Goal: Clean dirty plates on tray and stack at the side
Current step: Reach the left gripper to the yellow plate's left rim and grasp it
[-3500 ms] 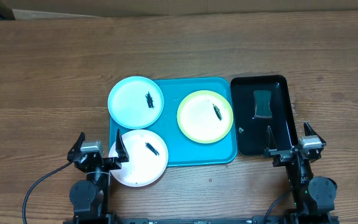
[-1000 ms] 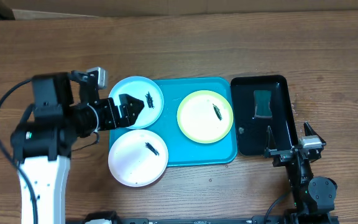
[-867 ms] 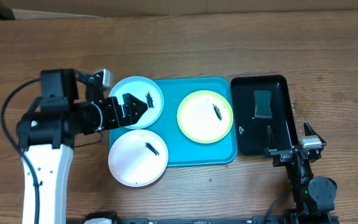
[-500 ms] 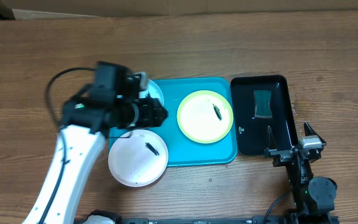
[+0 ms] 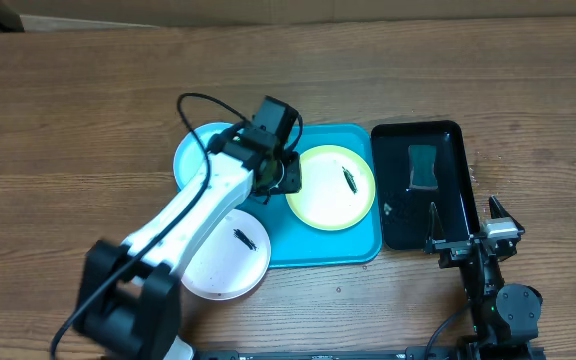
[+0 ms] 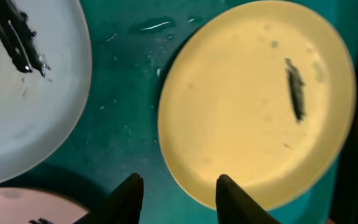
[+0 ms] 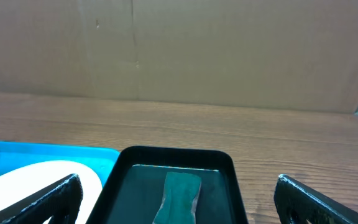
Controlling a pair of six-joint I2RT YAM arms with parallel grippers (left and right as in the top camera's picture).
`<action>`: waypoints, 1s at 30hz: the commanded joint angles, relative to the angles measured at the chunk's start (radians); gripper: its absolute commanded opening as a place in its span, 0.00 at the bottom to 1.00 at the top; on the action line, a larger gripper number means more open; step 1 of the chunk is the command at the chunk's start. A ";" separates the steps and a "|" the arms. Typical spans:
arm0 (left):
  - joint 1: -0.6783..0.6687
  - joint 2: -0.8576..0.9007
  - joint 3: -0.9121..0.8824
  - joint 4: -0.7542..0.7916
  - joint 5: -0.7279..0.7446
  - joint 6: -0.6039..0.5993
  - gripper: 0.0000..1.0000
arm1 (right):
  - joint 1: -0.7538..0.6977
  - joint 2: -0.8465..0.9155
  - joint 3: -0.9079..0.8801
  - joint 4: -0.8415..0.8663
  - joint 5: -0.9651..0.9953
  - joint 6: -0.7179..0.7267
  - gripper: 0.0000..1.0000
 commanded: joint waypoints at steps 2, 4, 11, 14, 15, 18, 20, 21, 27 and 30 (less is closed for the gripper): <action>0.002 0.069 0.001 0.023 -0.040 -0.078 0.41 | -0.006 -0.010 -0.011 0.006 -0.001 -0.004 1.00; 0.002 0.089 0.001 0.030 -0.039 -0.078 0.40 | -0.006 -0.010 -0.011 0.006 -0.001 -0.004 1.00; -0.008 0.122 0.001 0.029 -0.039 -0.078 0.33 | -0.006 -0.010 -0.011 0.006 -0.001 -0.004 1.00; -0.014 0.138 0.001 0.026 -0.037 -0.078 0.29 | -0.006 -0.010 -0.011 0.006 -0.001 -0.004 1.00; -0.018 0.141 0.001 0.024 -0.035 -0.078 0.29 | -0.006 -0.010 -0.011 0.006 -0.001 -0.004 1.00; -0.027 0.146 0.001 0.025 -0.032 -0.078 0.29 | -0.006 -0.010 -0.011 0.006 -0.001 -0.004 1.00; -0.034 0.146 0.001 0.027 -0.032 -0.078 0.28 | -0.006 -0.010 -0.011 0.006 -0.001 -0.004 1.00; -0.037 0.146 0.001 0.027 -0.032 -0.078 0.28 | -0.006 -0.010 -0.011 0.006 -0.001 -0.004 1.00; -0.048 0.154 0.000 0.024 -0.074 -0.079 0.27 | -0.006 -0.010 -0.011 0.006 -0.001 -0.004 1.00; -0.048 0.161 0.000 0.028 -0.074 -0.090 0.26 | -0.006 -0.010 -0.011 0.006 -0.001 -0.004 1.00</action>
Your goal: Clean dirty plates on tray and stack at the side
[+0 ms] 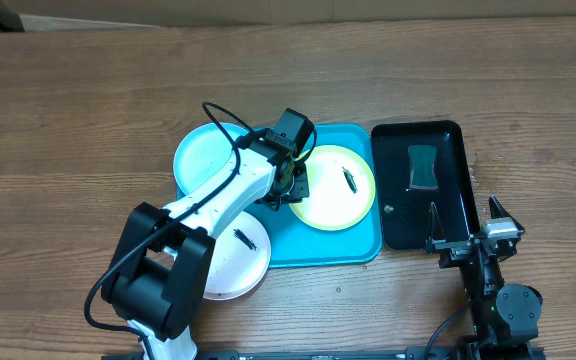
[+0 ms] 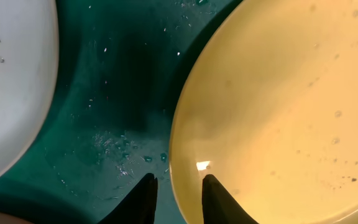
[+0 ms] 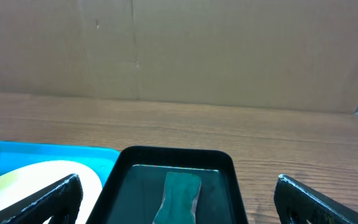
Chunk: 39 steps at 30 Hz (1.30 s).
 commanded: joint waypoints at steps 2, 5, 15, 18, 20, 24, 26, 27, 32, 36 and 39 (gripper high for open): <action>-0.006 0.028 0.002 0.005 -0.028 -0.024 0.21 | -0.006 -0.010 -0.011 0.006 -0.002 -0.004 1.00; -0.006 0.034 0.002 0.004 -0.029 -0.024 0.19 | -0.006 -0.010 -0.011 0.006 -0.002 -0.004 1.00; -0.006 0.051 0.002 0.015 -0.029 -0.020 0.18 | -0.006 -0.010 -0.011 0.006 -0.002 -0.004 1.00; -0.002 0.051 0.002 0.015 -0.029 -0.020 0.18 | -0.006 -0.010 -0.011 0.006 -0.002 -0.004 1.00; -0.002 0.051 0.002 0.015 -0.029 -0.020 0.18 | -0.006 -0.010 -0.011 0.006 -0.002 -0.004 1.00; -0.003 0.051 0.002 0.012 -0.026 -0.019 0.17 | -0.006 -0.010 -0.011 0.006 -0.002 -0.004 1.00; -0.006 0.051 0.002 0.008 -0.027 -0.020 0.17 | -0.006 -0.010 -0.011 0.006 -0.002 -0.004 1.00; -0.005 0.051 0.002 0.008 -0.027 -0.020 0.16 | -0.006 -0.010 -0.011 0.006 -0.002 -0.004 1.00; -0.004 0.051 0.002 0.012 -0.027 -0.020 0.15 | -0.006 -0.010 -0.011 0.006 -0.002 -0.004 1.00; -0.005 0.051 0.002 0.011 -0.027 -0.020 0.14 | -0.006 -0.010 -0.011 0.006 -0.002 -0.004 1.00; -0.005 0.052 0.002 0.011 -0.030 -0.020 0.13 | -0.006 -0.010 -0.011 0.006 -0.002 -0.004 1.00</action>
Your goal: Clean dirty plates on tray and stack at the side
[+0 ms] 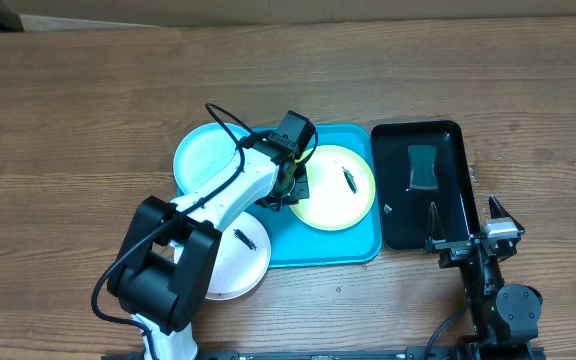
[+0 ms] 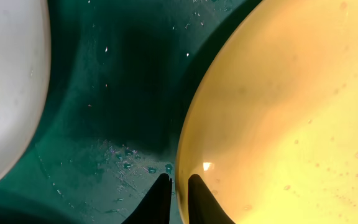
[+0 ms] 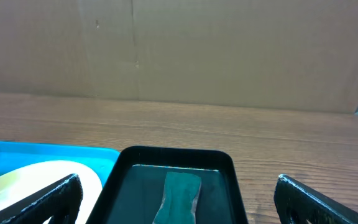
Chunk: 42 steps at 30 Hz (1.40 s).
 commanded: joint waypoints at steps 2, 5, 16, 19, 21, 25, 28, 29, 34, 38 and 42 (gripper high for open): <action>-0.002 0.019 0.002 0.001 -0.017 -0.009 0.13 | -0.006 -0.010 -0.011 0.006 -0.002 -0.004 1.00; -0.002 0.020 0.002 0.001 -0.017 -0.009 0.12 | -0.006 -0.010 -0.011 0.006 -0.002 -0.004 1.00; -0.002 0.020 0.001 -0.013 -0.016 0.015 0.19 | -0.006 -0.010 -0.011 0.008 -0.002 -0.004 1.00; -0.002 0.020 0.001 -0.019 -0.016 0.017 0.12 | -0.006 -0.010 -0.011 0.007 -0.029 0.006 1.00; -0.002 0.020 0.001 -0.019 -0.016 0.017 0.10 | -0.006 -0.010 -0.010 0.012 -0.050 0.042 1.00; 0.000 0.020 0.001 -0.014 -0.013 0.017 0.08 | -0.006 -0.010 0.014 0.053 -0.088 0.128 1.00; 0.006 0.020 0.001 -0.015 -0.012 0.017 0.07 | -0.006 -0.002 0.120 -0.060 -0.071 0.148 1.00; 0.009 0.020 0.001 -0.014 -0.012 0.017 0.07 | -0.006 0.009 0.160 -0.096 -0.056 0.148 1.00; 0.023 0.020 0.001 -0.002 0.014 0.021 0.07 | -0.006 0.177 0.422 -0.266 -0.037 0.152 1.00; 0.031 0.020 0.001 0.029 0.064 0.022 0.08 | -0.006 0.434 0.673 -0.436 -0.050 0.150 1.00; 0.034 0.020 0.001 0.033 0.066 0.022 0.10 | -0.006 0.721 0.933 -0.676 -0.050 0.147 1.00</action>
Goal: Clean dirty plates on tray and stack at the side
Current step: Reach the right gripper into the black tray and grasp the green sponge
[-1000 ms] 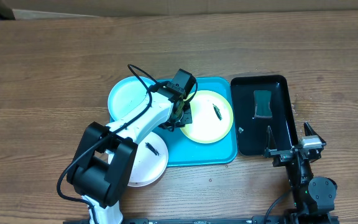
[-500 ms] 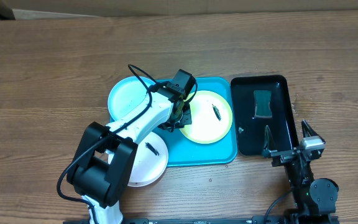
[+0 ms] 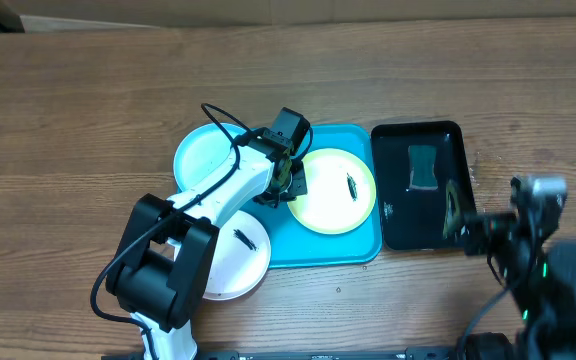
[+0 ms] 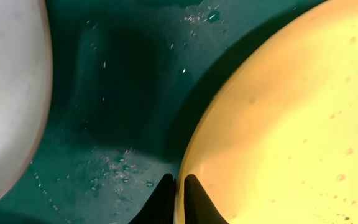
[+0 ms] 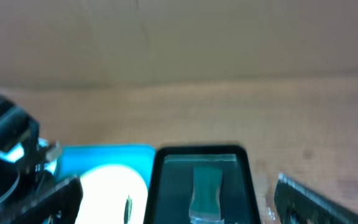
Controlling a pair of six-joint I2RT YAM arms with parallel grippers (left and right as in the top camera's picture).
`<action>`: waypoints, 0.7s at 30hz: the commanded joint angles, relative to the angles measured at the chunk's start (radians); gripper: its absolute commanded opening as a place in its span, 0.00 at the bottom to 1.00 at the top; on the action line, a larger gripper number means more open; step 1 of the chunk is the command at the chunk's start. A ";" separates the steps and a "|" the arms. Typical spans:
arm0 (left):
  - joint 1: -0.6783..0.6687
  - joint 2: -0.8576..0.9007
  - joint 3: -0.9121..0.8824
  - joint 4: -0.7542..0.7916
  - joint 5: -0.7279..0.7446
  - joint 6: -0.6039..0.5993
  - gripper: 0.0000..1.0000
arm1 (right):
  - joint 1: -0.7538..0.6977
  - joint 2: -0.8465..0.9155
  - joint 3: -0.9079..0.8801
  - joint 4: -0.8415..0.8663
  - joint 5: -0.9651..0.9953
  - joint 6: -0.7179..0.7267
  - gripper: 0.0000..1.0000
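A yellow plate (image 3: 336, 188) with a dark streak (image 3: 350, 184) lies on the blue tray (image 3: 338, 250). My left gripper (image 3: 291, 186) is shut on its left rim; in the left wrist view both black fingers (image 4: 194, 200) pinch the yellow plate's edge (image 4: 278, 124). A light blue plate (image 3: 200, 155) sits at the tray's left, and a white plate (image 3: 230, 262) with a dark smear lies nearer me. My right gripper (image 3: 483, 215) hangs open and blurred over the black tray's near end, with nothing between its fingers (image 5: 30, 199).
The black tray (image 3: 418, 232) stands right of the blue tray and holds a green sponge (image 3: 422, 165), also in the right wrist view as the sponge (image 5: 205, 186). Water droplets speckle the blue tray's floor (image 4: 117, 168). A pale plate's rim (image 4: 5, 93) is close on the left.
My left fingers have gone from a narrow gap to pinching the yellow plate's rim. The right arm has risen from its rest spot; its view is now higher and blurred.
My left gripper was open above the blue tray between the plates. Then it was low at the yellow plate's left rim, fingers astride it, then narrower, and now shut on the rim. The right arm stayed still by the black tray until now.
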 commanded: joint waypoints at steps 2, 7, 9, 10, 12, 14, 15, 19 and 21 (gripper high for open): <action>0.006 0.014 0.001 0.002 0.029 0.018 0.11 | -0.006 0.267 0.229 -0.157 -0.015 0.004 1.00; 0.006 0.014 0.001 0.008 0.051 0.031 0.12 | -0.006 0.518 0.416 -0.298 -0.179 0.004 1.00; 0.006 0.014 0.001 0.012 0.051 0.031 0.12 | -0.006 0.584 0.425 -0.307 -0.197 0.004 0.98; 0.006 0.014 0.001 0.014 0.051 0.031 0.12 | -0.006 0.614 0.425 -0.308 -0.195 0.004 0.90; 0.006 0.014 0.001 0.014 0.051 0.031 0.12 | -0.006 0.679 0.425 -0.311 -0.159 0.035 0.80; 0.006 0.014 0.001 0.014 0.051 0.031 0.12 | -0.006 0.743 0.425 -0.311 -0.111 0.073 0.78; 0.006 0.014 0.001 0.014 0.051 0.031 0.12 | -0.006 0.775 0.425 -0.309 -0.088 0.083 0.77; 0.006 0.014 0.001 0.016 0.050 0.031 0.12 | -0.005 0.907 0.425 -0.288 -0.041 0.082 0.74; 0.006 0.014 0.001 0.019 0.050 0.031 0.12 | -0.006 0.966 0.425 -0.265 -0.018 0.082 0.72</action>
